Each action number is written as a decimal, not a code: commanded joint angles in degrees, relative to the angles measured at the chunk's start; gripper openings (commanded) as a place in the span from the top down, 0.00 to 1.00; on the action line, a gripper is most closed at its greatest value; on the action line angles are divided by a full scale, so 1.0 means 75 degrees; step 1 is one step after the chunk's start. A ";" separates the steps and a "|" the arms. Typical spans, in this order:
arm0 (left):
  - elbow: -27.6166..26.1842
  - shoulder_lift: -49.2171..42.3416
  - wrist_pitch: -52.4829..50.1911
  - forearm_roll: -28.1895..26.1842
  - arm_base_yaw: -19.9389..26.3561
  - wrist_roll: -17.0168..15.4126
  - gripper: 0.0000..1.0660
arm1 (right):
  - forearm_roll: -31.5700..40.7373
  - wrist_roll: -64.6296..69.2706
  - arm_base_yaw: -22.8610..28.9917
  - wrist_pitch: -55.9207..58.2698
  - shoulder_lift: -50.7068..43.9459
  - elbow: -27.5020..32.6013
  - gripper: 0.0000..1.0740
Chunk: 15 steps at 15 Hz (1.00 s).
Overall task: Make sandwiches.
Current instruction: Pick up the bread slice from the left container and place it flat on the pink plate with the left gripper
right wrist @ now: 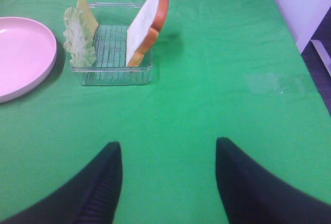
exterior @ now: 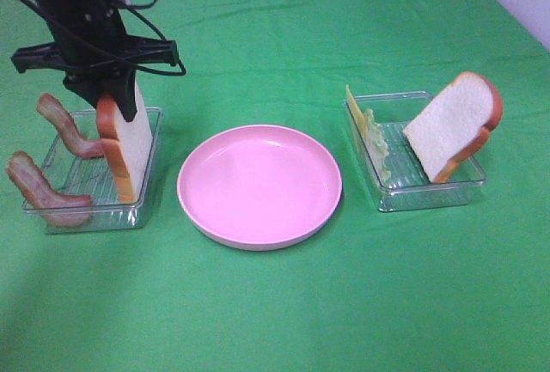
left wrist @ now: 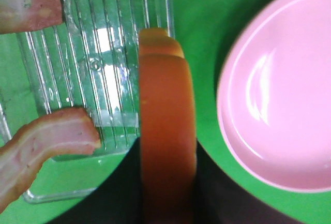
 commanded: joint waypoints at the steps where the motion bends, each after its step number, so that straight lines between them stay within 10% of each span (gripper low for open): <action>1: -0.0046 -0.0909 0.0374 -0.0519 -0.0046 0.0634 1.00 | 0.0008 -0.0038 -0.0046 -0.0061 -0.0115 0.0023 0.51; 6: -0.0038 -0.2307 0.0191 -0.1238 0.0031 0.1398 1.00 | 0.0008 -0.0038 -0.0046 -0.0061 -0.0115 0.0023 0.51; 11: 0.1528 -0.2559 -0.1192 -0.4316 0.0626 0.3079 1.00 | 0.0008 -0.0038 -0.0046 -0.0061 -0.0107 0.0023 0.51; 15: 0.3720 -0.2468 -0.2827 -0.6937 0.0726 0.5653 1.00 | 0.0023 -0.0038 -0.0046 -0.0061 -0.0115 0.0023 0.51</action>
